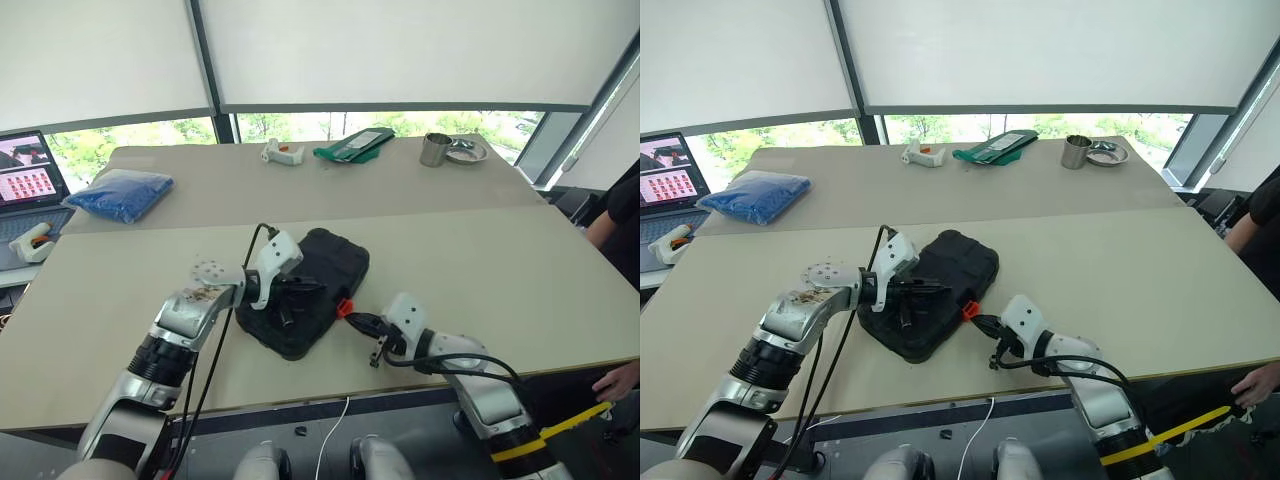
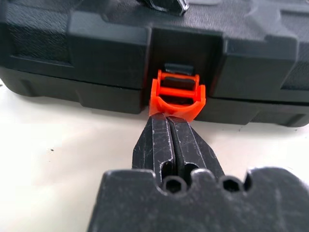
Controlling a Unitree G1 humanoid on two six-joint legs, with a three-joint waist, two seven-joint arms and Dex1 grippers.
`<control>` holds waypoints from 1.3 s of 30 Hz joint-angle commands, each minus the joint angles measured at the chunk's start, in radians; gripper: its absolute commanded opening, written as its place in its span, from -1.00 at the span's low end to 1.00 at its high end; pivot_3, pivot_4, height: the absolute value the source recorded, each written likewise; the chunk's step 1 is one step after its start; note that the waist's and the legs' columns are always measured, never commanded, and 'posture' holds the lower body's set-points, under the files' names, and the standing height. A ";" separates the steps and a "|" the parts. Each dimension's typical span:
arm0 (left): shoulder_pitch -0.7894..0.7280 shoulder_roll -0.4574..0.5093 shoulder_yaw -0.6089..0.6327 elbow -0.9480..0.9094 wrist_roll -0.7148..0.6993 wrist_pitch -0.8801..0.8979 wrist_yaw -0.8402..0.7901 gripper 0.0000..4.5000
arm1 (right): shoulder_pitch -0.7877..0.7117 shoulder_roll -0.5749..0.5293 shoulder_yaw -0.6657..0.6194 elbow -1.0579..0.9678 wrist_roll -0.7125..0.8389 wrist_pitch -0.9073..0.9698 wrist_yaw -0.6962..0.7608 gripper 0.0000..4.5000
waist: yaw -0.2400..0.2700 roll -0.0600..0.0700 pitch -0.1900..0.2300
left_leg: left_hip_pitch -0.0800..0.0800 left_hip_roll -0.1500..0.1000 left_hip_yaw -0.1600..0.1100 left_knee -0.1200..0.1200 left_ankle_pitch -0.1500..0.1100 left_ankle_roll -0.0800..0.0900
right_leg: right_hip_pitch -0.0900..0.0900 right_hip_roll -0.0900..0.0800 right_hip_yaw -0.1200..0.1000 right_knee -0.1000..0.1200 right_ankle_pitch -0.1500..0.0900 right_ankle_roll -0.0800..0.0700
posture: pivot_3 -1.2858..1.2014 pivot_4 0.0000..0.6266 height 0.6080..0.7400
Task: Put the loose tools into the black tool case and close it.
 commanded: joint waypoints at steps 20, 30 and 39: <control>0.067 0.009 -0.045 0.081 0.053 0.042 0.017 -1.00 | -0.075 0.044 -0.068 -0.106 0.092 -0.022 0.026 -0.97 | -0.004 0.003 -0.002 | -0.001 0.000 0.000 -0.005 0.000 -0.001 | -0.003 0.000 0.000 -0.001 0.000 0.000 | 0.03 -0.52 1.00; 0.073 0.008 -0.045 0.085 0.054 0.042 0.018 -1.00 | -0.070 0.018 -0.040 -0.145 0.112 0.026 0.061 -0.97 | 0.001 0.005 -0.003 | 0.005 -0.002 -0.001 -0.013 0.000 -0.001 | -0.001 -0.001 0.000 -0.003 0.000 -0.001 | 0.03 -0.52 1.00; 0.089 0.021 -0.034 0.080 0.055 0.030 0.009 -1.00 | 0.041 -0.107 -0.116 -0.221 0.152 0.137 0.066 -0.97 | 0.001 0.004 -0.005 | 0.005 -0.004 -0.001 -0.014 0.000 -0.001 | 0.000 -0.003 0.000 -0.006 -0.001 0.000 | 0.03 -0.52 1.00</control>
